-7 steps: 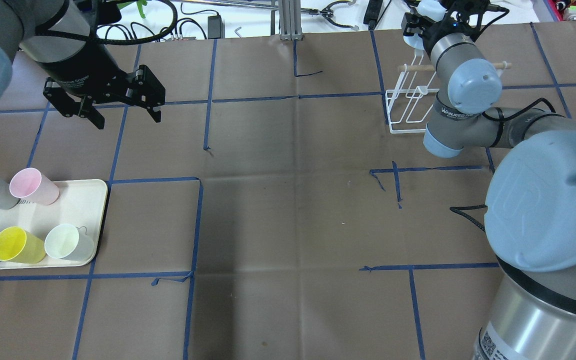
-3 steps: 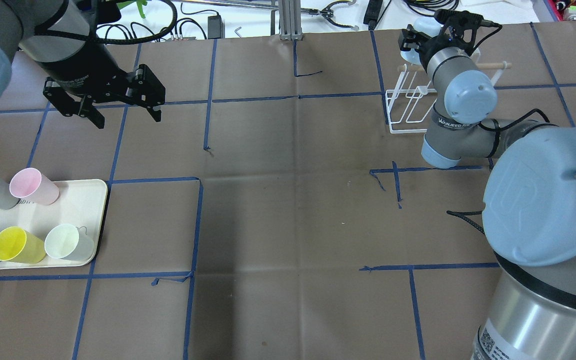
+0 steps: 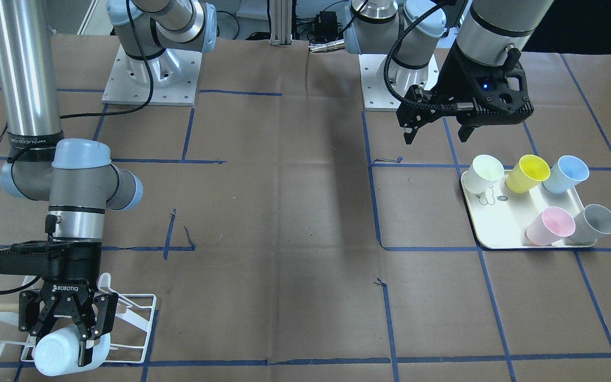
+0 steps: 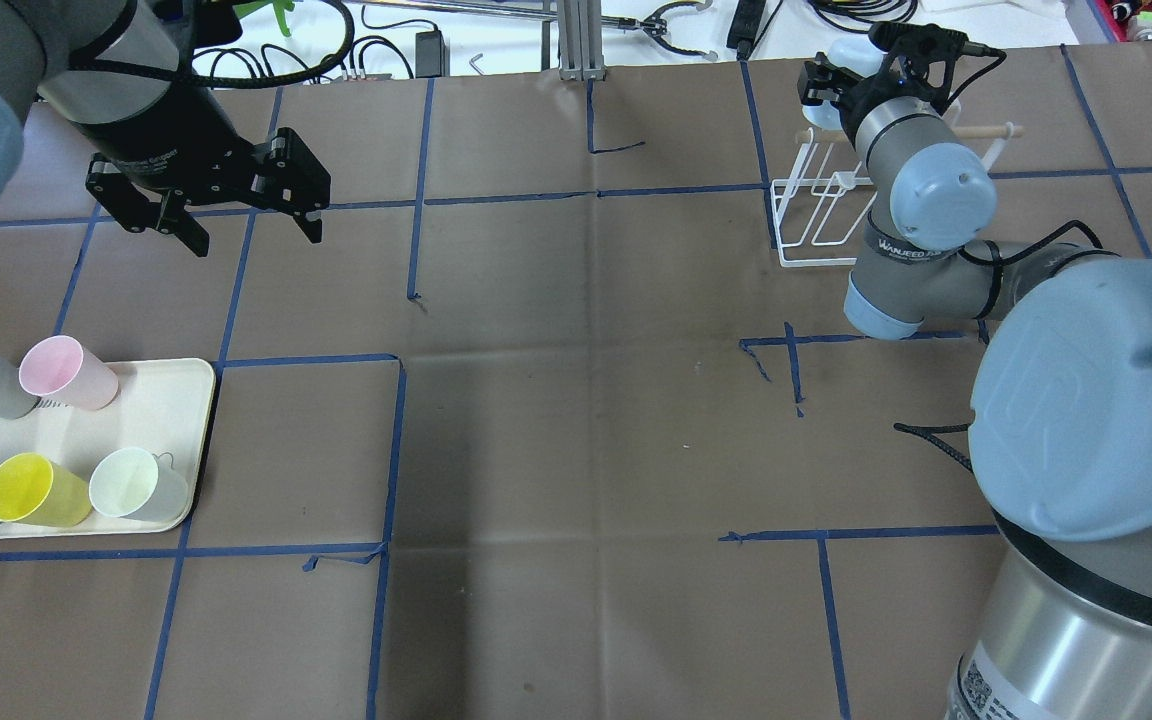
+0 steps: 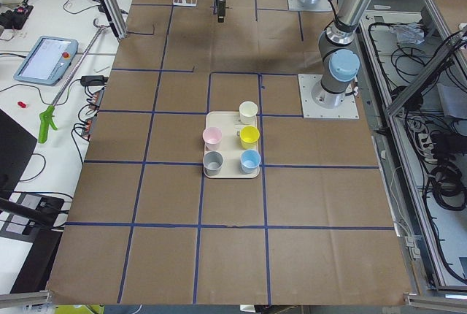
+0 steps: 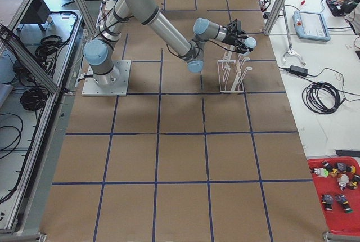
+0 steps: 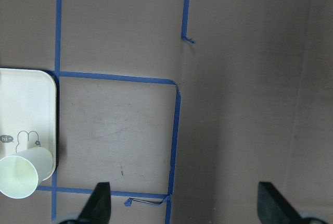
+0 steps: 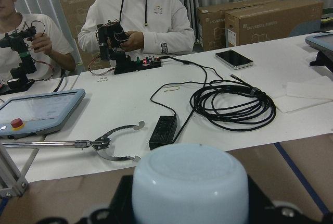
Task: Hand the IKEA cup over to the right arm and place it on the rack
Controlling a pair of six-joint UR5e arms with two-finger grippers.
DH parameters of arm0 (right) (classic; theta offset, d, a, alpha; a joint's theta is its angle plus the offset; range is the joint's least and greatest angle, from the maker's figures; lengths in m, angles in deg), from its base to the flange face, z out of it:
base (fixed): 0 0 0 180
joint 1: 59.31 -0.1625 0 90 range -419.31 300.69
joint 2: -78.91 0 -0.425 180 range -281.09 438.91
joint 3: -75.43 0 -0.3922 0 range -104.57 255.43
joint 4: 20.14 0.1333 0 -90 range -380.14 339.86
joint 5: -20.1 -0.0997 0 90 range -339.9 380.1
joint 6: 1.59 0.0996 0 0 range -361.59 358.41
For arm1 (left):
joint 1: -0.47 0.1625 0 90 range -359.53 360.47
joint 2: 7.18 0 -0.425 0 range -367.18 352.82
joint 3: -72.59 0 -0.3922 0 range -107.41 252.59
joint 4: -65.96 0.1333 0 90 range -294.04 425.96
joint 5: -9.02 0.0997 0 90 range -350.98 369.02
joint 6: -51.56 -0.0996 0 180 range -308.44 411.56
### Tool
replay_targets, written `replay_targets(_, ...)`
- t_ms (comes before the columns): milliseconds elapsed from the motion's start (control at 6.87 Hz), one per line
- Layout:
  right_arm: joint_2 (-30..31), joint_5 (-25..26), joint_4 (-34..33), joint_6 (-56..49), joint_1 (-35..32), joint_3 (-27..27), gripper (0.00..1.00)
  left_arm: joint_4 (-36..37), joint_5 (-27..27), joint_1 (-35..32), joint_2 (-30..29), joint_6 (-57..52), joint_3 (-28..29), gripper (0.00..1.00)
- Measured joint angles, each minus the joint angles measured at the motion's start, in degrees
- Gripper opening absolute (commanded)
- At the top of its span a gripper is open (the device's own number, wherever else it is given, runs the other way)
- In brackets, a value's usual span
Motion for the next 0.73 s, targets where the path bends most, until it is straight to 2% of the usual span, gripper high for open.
replay_targets(728,3.75,0.02,1.07,0.68,-0.48,0.17,1.00,0.01,-0.08,0.00,0.00,0.00,0.08,1.00)
